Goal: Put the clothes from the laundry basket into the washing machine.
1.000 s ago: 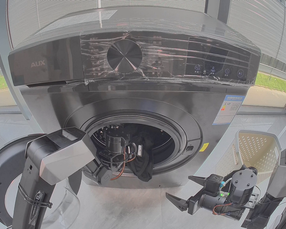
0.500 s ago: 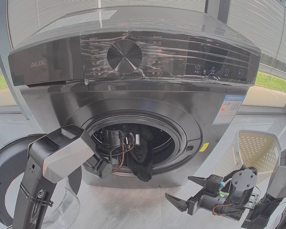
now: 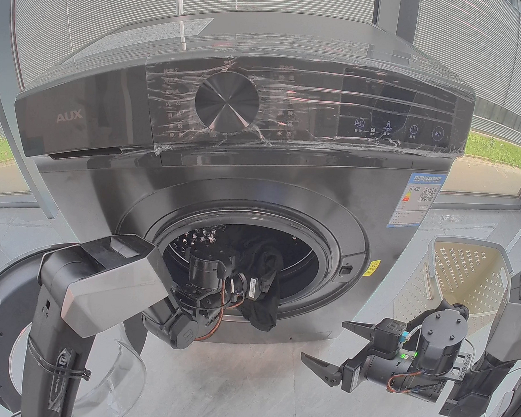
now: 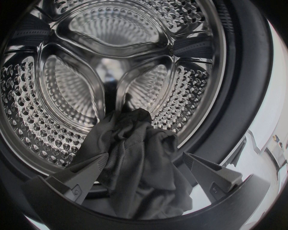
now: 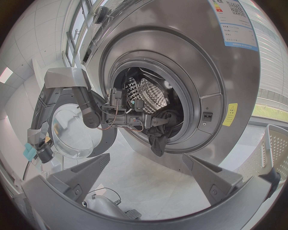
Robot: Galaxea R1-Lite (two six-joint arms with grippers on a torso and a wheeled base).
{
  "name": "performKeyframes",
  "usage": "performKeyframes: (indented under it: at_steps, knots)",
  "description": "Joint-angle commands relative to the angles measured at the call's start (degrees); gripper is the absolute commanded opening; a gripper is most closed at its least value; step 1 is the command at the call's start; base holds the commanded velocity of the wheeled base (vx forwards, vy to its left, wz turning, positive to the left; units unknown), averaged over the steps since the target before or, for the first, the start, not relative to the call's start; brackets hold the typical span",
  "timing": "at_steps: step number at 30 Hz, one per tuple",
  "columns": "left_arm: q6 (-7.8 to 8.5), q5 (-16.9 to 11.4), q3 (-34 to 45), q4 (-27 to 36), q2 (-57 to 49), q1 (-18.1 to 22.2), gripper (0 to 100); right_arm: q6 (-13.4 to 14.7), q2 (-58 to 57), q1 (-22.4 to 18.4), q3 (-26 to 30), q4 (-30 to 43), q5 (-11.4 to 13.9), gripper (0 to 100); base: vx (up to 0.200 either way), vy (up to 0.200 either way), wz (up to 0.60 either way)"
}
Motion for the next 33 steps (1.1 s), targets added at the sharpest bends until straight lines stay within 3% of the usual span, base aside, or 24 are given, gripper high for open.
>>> performKeyframes:
  at_steps: [1,6,9,12,22,23,33]
  knots:
    - [0.87,-0.42,3.98,0.07,-2.40,-0.73,100,0.00,0.06,0.04,0.01,0.03,0.01,100,0.000,0.000,0.00]
    - [2.19,-0.59,6.00,0.07,-1.17,-0.64,100,0.00,-0.03,0.04,0.01,0.03,0.01,100,0.000,0.000,0.00]
    - [3.77,-1.12,5.92,-0.37,0.94,-0.56,100,0.00,-0.21,0.04,-0.08,-0.05,0.01,100,0.000,0.000,0.00]
    - [3.94,-2.62,5.56,-0.02,1.73,-0.56,100,0.00,-0.56,0.04,0.01,-0.05,0.01,100,0.000,0.000,0.00]
    - [4.56,-2.62,1.87,-0.64,5.33,0.15,100,-0.09,-0.73,0.04,-0.08,-0.14,0.01,100,0.000,0.000,0.00]
    - [4.56,-2.62,1.79,-0.72,5.42,0.23,0,-0.09,-0.73,0.04,-0.08,-0.14,0.01,100,0.000,0.000,0.00]
    - [3.24,-1.91,-3.31,-1.96,5.69,0.85,0,-0.09,-0.82,0.04,-0.26,-0.14,0.01,100,0.000,0.000,0.00]
